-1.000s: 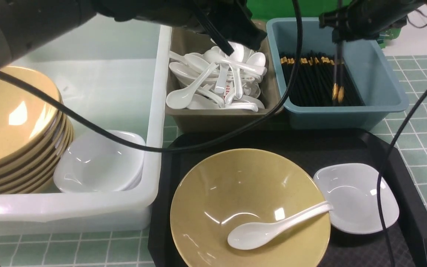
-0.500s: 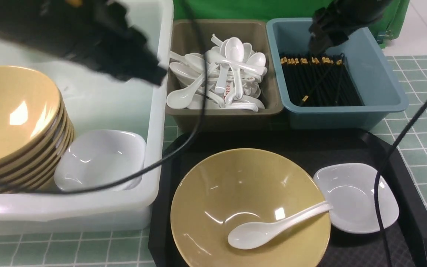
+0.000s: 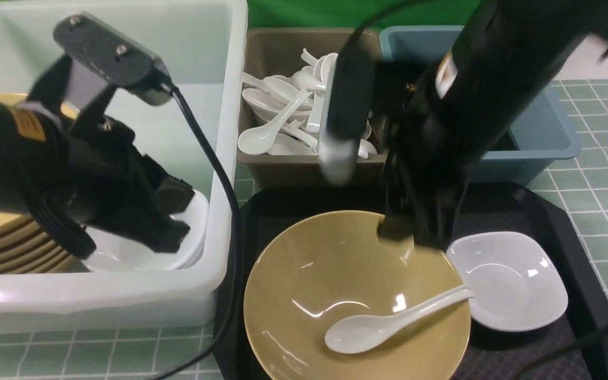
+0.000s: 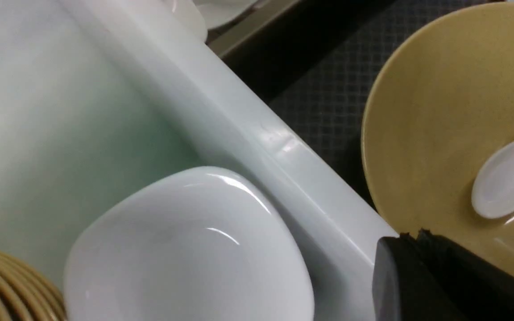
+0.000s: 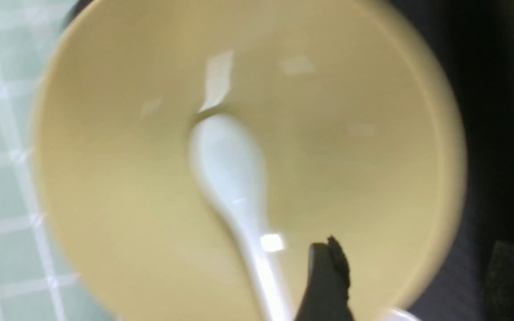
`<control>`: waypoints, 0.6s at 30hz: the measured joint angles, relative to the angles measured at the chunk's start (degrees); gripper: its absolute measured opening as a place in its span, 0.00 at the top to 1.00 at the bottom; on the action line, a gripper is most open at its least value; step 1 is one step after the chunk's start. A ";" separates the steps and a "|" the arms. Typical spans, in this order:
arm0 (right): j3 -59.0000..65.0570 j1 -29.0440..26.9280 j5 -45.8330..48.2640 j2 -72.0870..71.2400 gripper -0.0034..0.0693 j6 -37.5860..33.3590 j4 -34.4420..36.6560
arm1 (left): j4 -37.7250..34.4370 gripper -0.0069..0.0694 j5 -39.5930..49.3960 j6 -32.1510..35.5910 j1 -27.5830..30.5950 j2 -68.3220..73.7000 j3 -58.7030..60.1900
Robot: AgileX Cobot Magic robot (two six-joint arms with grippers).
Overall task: On blue table put chopsticks spoon bowls plates into blue grey white boxes.
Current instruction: 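Reach down and grasp the white spoon resting in the bowl with the right gripper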
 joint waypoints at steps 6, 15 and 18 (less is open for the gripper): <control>8.11 1.30 -0.59 2.64 0.28 -5.67 -1.39 | -7.94 0.93 -0.95 7.44 0.00 0.00 1.36; 9.78 1.30 -1.49 10.31 0.28 -9.86 -2.24 | -13.80 0.93 -2.11 13.04 0.00 0.00 1.36; 9.78 1.30 -1.76 12.08 0.29 -10.11 -3.36 | -13.80 0.93 -2.15 13.33 0.00 0.00 1.36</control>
